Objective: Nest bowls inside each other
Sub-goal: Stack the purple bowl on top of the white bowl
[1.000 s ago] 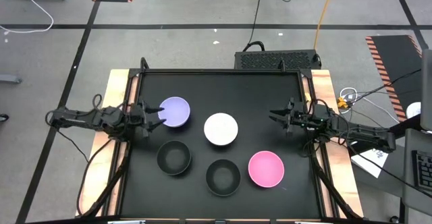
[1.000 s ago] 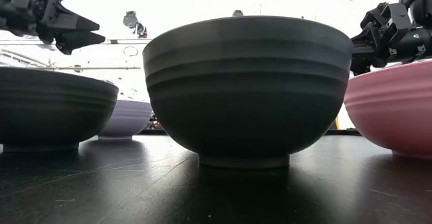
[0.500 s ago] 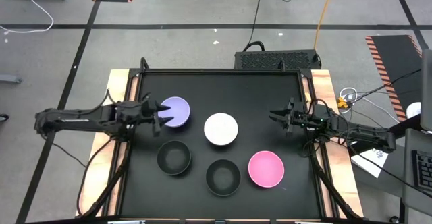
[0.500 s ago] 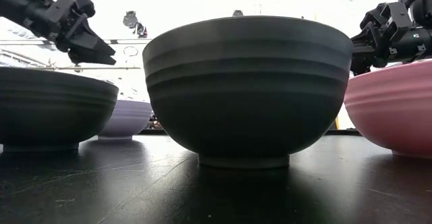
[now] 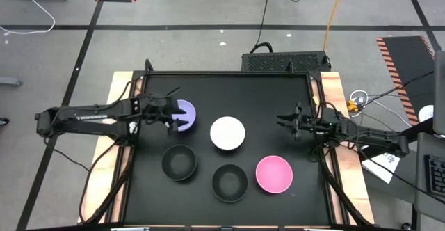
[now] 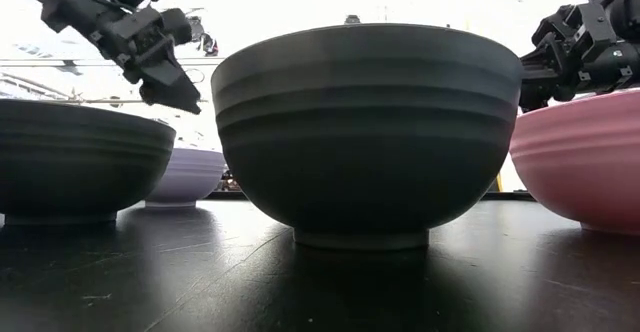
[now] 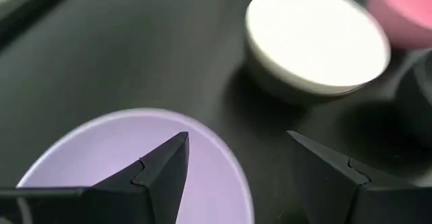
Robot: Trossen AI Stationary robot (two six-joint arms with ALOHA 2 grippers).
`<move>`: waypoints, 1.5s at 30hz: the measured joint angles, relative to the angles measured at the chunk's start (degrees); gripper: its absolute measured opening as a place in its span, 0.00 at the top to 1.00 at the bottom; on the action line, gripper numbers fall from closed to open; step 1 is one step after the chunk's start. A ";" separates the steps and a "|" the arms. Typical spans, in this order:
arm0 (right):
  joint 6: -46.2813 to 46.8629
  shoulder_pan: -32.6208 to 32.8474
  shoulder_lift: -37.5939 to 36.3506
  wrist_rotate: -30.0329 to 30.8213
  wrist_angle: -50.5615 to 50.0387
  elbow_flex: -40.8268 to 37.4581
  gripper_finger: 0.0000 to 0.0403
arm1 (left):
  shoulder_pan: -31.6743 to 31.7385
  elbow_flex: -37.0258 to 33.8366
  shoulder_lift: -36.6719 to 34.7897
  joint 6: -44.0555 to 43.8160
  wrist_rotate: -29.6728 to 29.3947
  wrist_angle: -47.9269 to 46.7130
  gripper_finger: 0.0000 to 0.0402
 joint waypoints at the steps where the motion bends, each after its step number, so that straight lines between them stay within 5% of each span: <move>1: 0.00 0.00 0.40 -0.01 -0.01 0.00 0.68 | 0.65 0.89 1.43 -0.57 0.28 -1.74 0.39; 21: 1.48 0.00 3.21 -1.27 0.20 0.00 0.68 | 3.05 9.23 13.24 -3.14 4.84 -19.98 0.39; 45: 1.49 0.00 3.18 -1.33 0.20 0.00 0.68 | 3.00 10.65 18.81 0.39 4.65 -19.56 0.39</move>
